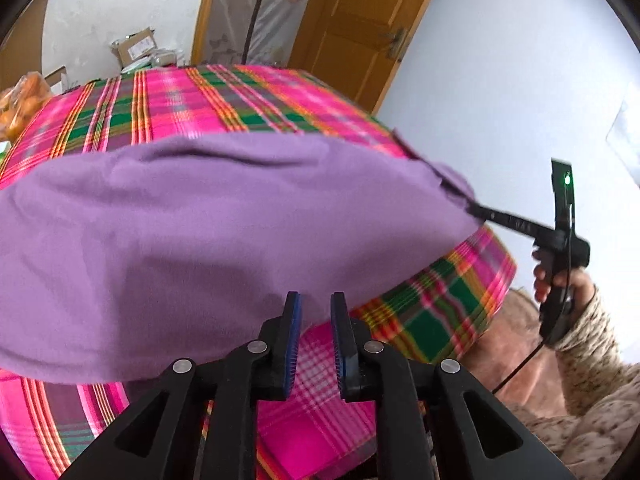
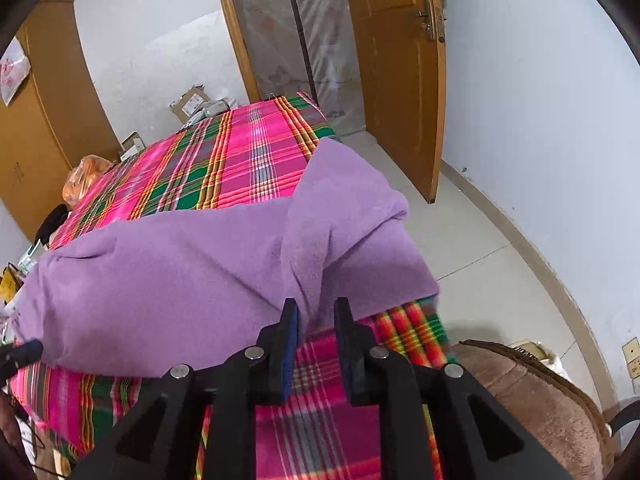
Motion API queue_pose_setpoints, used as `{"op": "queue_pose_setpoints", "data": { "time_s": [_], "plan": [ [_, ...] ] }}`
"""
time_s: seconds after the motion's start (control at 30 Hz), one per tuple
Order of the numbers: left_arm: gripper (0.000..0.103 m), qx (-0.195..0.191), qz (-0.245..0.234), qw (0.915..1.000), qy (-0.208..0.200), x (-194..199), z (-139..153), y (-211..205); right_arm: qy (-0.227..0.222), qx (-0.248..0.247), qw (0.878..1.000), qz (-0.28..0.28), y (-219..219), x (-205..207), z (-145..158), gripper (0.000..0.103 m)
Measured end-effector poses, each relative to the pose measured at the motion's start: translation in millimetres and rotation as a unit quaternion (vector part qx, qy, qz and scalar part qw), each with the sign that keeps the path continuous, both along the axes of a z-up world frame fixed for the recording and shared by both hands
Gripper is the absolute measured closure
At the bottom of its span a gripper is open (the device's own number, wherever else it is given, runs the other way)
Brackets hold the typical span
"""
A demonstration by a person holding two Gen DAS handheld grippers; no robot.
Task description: Fold clothes
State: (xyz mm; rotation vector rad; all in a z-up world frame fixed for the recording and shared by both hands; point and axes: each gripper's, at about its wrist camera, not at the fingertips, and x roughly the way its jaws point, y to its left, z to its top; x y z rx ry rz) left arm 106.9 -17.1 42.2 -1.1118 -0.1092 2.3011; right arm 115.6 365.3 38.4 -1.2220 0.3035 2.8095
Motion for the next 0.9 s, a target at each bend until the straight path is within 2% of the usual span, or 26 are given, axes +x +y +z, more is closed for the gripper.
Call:
{"op": "queue_pose_setpoints", "data": {
  "time_s": [0.07,0.17,0.33,0.37,0.43,0.47,0.6,0.8,0.9],
  "plan": [
    [0.08,0.007,0.006,1.0,0.004,-5.2,3.1,0.4,0.005,0.009,1.0,0.0,1.4,2.5,6.2,0.083],
    [0.08,0.009,0.008,0.9999,-0.006,-18.2,-0.8,8.2,0.016,0.028,0.999,-0.003,2.3,-0.4,15.5,0.083],
    [0.08,-0.008,0.017,0.9991,-0.039,-38.1,-18.8,26.3,0.048,0.044,0.998,0.002,2.0,-23.0,29.5,0.081],
    [0.08,-0.01,0.019,0.9987,-0.047,-41.2,-22.5,28.3,0.045,0.046,0.998,0.007,0.9,-32.1,29.8,0.08],
    [0.08,-0.006,0.026,0.9979,-0.059,-46.3,-27.0,29.2,0.038,0.051,0.998,0.017,-1.2,-50.3,30.4,0.067],
    [0.08,-0.003,0.029,0.9975,-0.064,-48.6,-28.7,29.0,0.03,0.058,0.998,0.023,-3.6,-59.7,28.7,0.065],
    [0.078,0.014,0.039,0.9962,-0.076,-53.8,-31.9,26.2,0.004,0.096,0.994,0.047,-14.2,-92.2,21.5,0.065],
    [0.077,0.033,0.054,0.9932,-0.097,-61.0,-35.6,24.3,-0.066,0.135,0.987,0.058,-22.6,-126.3,-6.5,0.065],
    [0.077,0.03,0.058,0.9935,-0.093,-59.2,-35.4,25.3,-0.066,0.124,0.989,0.048,-17.8,-132.4,-9.1,0.066]
  ]
}}
